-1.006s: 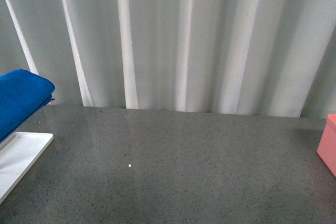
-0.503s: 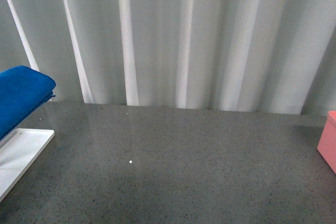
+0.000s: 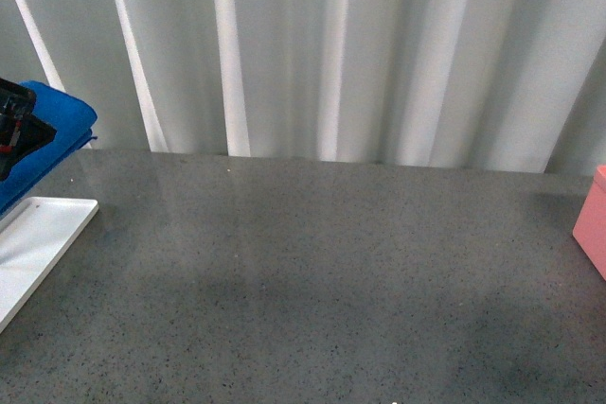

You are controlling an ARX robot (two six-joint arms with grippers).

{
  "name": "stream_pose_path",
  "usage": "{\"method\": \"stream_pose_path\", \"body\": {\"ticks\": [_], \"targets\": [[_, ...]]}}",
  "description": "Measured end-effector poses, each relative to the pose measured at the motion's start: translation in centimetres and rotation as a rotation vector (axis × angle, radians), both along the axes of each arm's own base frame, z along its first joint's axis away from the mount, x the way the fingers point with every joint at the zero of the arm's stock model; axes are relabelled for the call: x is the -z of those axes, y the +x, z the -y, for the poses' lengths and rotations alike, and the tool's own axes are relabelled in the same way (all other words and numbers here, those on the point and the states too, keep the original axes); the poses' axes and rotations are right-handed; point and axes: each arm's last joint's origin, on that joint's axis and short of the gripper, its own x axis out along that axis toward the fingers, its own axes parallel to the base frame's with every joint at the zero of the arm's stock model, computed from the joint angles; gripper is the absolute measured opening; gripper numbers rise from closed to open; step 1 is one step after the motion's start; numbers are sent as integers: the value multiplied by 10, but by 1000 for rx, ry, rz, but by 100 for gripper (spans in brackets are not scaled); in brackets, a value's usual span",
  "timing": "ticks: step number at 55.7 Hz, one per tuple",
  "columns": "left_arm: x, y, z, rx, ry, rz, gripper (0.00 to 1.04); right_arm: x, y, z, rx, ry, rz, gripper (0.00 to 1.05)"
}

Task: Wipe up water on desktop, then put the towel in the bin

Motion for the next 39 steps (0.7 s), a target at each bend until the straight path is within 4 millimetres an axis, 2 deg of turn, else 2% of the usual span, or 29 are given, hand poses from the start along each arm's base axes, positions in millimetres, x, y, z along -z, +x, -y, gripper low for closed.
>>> {"method": "stream_pose_path", "body": {"ticks": [23, 32, 39], "targets": [[-19, 74, -16, -81, 57, -58, 98, 0, 0, 0, 0, 0, 0, 98], [-9, 105, -30, -155, 87, -156, 98, 0, 0, 0, 0, 0, 0, 98], [0, 120, -45, -196, 54, -239, 98, 0, 0, 0, 0, 0, 0, 98]]}}
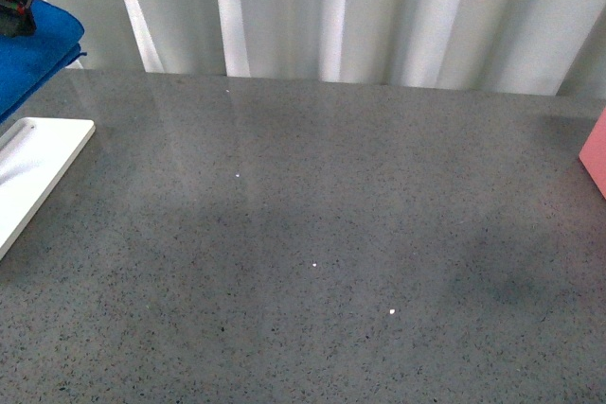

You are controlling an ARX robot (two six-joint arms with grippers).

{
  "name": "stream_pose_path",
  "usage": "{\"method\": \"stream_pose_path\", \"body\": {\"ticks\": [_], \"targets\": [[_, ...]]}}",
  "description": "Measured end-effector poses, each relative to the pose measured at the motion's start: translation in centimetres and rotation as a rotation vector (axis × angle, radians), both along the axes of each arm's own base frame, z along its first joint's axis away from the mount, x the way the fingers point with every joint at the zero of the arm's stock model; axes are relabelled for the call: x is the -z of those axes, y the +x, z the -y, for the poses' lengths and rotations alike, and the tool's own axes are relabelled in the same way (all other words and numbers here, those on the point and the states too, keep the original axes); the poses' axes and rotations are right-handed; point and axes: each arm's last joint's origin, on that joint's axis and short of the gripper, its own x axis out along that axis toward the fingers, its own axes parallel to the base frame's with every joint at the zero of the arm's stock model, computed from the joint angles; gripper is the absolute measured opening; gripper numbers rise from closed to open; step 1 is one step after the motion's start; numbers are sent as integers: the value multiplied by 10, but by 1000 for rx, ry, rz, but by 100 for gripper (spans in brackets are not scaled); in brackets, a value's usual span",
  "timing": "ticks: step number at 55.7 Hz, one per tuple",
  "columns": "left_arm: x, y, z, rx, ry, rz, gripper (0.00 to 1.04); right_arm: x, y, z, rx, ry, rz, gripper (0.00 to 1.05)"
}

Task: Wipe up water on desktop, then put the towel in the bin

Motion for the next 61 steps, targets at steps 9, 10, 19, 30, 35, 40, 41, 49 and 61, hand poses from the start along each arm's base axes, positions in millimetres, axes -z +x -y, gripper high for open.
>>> {"method": "stream_pose_path", "body": {"ticks": [9, 10, 19, 30, 35, 40, 41, 49, 61], "targets": [[7, 8, -8, -11, -41, -9, 98, 0, 0, 0, 0, 0, 0, 98], [9, 9, -8, -14, -39, -10, 98, 0, 0, 0, 0, 0, 0, 98], [30, 15, -13, -23, -25, -36, 98, 0, 0, 0, 0, 0, 0, 98], [33, 19, -21, -40, 7, -8, 98, 0, 0, 0, 0, 0, 0, 98], [33, 19, -23, -38, 9, 0, 98, 0, 0, 0, 0, 0, 0, 98], [36, 18, -24, -37, 16, 12, 90, 0, 0, 0, 0, 0, 0, 98], [37, 18, -24, -37, 16, 13, 89, 0, 0, 0, 0, 0, 0, 98], [41, 16, -24, -32, 12, 15, 57, 0, 0, 0, 0, 0, 0, 98], [32, 6, -25, -13, -34, 57, 26, 0, 0, 0, 0, 0, 0, 98]]}}
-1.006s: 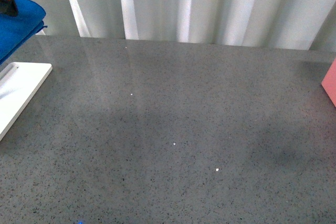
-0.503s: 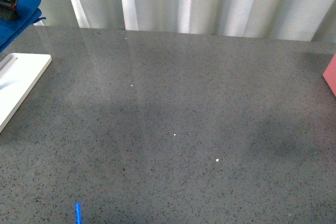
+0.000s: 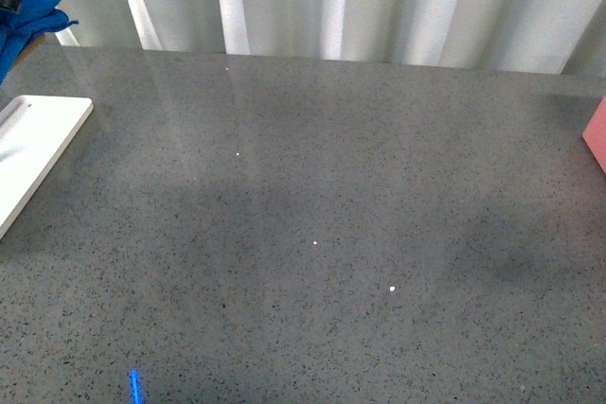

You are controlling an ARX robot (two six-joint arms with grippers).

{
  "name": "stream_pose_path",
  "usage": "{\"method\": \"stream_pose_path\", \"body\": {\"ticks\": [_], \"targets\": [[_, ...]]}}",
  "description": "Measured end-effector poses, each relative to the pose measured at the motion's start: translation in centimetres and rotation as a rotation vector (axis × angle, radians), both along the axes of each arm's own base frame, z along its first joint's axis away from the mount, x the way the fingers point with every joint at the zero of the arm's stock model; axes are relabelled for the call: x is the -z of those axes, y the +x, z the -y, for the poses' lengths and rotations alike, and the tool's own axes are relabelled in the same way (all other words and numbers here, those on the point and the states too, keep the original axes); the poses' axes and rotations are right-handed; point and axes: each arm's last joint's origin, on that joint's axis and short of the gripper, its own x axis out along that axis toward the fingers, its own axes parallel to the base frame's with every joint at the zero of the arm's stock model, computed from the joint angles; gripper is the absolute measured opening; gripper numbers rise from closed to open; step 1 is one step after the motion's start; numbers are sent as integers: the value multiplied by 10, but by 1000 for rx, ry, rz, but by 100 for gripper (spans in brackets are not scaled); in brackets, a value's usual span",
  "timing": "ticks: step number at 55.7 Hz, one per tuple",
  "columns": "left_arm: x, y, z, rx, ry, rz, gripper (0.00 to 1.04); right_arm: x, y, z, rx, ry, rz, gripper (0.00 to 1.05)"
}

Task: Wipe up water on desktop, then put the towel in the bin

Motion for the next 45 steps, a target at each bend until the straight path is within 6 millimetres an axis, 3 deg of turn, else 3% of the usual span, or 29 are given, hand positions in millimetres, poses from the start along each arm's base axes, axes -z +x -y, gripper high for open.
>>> {"method": "stream_pose_path", "body": {"ticks": [9, 21, 29, 37, 45], "targets": [[-23, -11, 8, 46, -86, 75, 6, 0, 0, 0, 0, 0, 0, 98], [-70, -23, 27, 53, -270, 324, 5, 0, 0, 0, 0, 0, 0, 98], [-101, -44, 60, 217, -508, 458, 5, 0, 0, 0, 0, 0, 0, 98], [-108, -61, 95, 343, -637, 488, 5, 0, 0, 0, 0, 0, 0, 98], [-95, -70, 137, 428, -682, 430, 5, 0, 0, 0, 0, 0, 0, 98]]}}
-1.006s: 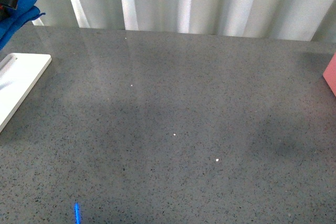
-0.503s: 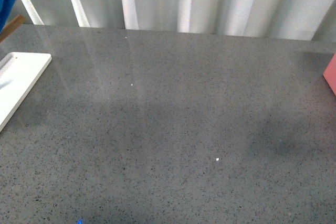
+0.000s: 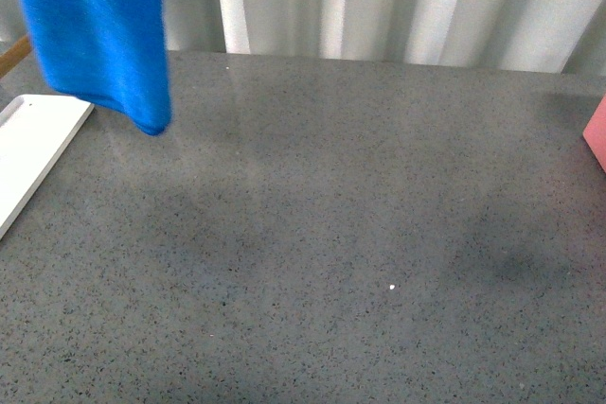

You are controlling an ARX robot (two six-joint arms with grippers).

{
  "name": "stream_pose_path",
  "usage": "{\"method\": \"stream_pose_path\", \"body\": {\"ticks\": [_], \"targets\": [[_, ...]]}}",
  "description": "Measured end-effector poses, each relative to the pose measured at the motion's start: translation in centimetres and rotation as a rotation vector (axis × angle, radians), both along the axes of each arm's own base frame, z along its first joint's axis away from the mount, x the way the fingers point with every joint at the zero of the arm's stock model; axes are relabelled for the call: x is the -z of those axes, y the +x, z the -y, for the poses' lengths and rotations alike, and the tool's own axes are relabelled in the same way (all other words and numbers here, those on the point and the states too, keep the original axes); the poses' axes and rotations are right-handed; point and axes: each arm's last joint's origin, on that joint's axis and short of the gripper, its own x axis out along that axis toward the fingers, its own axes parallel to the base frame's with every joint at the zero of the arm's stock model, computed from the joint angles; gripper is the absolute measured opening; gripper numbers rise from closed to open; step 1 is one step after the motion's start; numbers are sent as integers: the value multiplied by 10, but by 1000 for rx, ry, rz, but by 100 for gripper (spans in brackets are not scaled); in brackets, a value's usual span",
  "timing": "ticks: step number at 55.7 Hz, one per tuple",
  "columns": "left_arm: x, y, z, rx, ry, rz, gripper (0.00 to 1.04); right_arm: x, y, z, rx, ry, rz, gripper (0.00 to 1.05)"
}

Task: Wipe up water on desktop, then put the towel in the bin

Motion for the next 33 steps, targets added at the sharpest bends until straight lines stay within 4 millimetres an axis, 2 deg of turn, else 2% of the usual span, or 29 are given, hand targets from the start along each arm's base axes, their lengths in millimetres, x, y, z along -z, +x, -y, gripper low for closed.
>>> {"method": "stream_pose_path", "body": {"ticks": [8, 17, 33], "targets": [[12, -2, 31, 78, 2, -19, 5, 0, 0, 0, 0, 0, 0, 98], [9, -7, 51, 138, -1, 24, 5, 0, 0, 0, 0, 0, 0, 98], [1, -8, 66, 176, 8, 13, 5, 0, 0, 0, 0, 0, 0, 98]]}}
